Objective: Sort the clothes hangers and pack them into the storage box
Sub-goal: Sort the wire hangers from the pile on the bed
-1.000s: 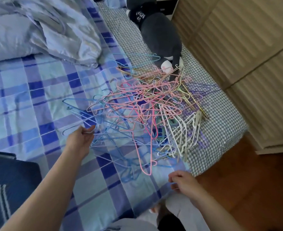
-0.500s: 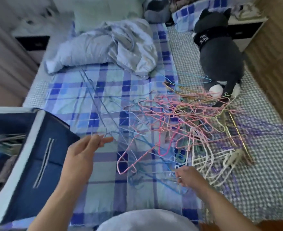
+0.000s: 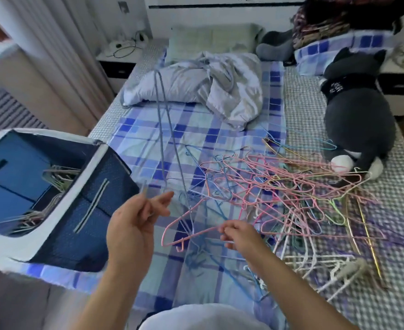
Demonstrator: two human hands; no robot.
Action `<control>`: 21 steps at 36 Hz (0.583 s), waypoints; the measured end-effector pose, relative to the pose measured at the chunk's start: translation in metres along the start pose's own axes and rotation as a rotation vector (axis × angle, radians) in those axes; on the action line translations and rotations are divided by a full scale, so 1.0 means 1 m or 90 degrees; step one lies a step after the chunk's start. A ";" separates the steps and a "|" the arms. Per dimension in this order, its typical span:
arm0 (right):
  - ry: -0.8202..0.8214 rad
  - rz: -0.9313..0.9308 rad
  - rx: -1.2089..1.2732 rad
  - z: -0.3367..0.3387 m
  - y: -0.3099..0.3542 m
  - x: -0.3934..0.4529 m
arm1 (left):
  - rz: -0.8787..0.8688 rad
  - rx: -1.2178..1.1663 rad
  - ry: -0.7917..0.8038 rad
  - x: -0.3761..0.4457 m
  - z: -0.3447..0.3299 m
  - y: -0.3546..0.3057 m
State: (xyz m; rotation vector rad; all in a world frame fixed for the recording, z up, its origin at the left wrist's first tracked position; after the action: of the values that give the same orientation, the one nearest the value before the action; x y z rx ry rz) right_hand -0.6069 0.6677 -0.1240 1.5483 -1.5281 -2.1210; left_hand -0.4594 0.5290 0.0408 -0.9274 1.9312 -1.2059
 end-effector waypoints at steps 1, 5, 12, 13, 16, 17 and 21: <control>0.020 0.002 -0.009 -0.014 0.007 0.000 | 0.012 -0.014 -0.001 -0.003 0.001 0.005; 0.107 0.007 -0.085 -0.067 0.024 0.003 | 0.025 -0.089 0.013 -0.014 0.004 0.020; 0.151 -0.038 -0.248 -0.109 -0.021 0.017 | -0.044 -0.245 -0.042 0.015 0.014 0.014; 0.149 -0.042 -0.298 -0.106 -0.024 0.018 | -0.050 -0.256 -0.057 0.021 0.015 0.015; 0.117 0.001 -0.474 -0.093 -0.030 0.023 | -0.057 -0.258 -0.096 0.033 0.018 0.021; 0.109 0.029 -0.513 -0.090 -0.031 0.023 | -0.056 -0.258 -0.111 0.038 0.019 0.024; 0.022 0.076 -0.555 -0.069 -0.039 0.020 | -0.033 -0.317 -0.188 0.066 0.030 0.029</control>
State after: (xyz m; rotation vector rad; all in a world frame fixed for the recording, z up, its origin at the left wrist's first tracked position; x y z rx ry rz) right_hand -0.5473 0.6306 -0.1647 1.1133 -0.4991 -2.1959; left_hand -0.4752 0.4701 -0.0078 -1.3317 1.9996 -0.5709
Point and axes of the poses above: each hand's wrist, its own x-axis towards the middle knuckle, its own z-axis out of the back of the hand, y = z × x, the point moved 2 cm from there along x, towards the middle knuckle, and after that the axes turned 4 degrees about y, right-handed, at the moved point
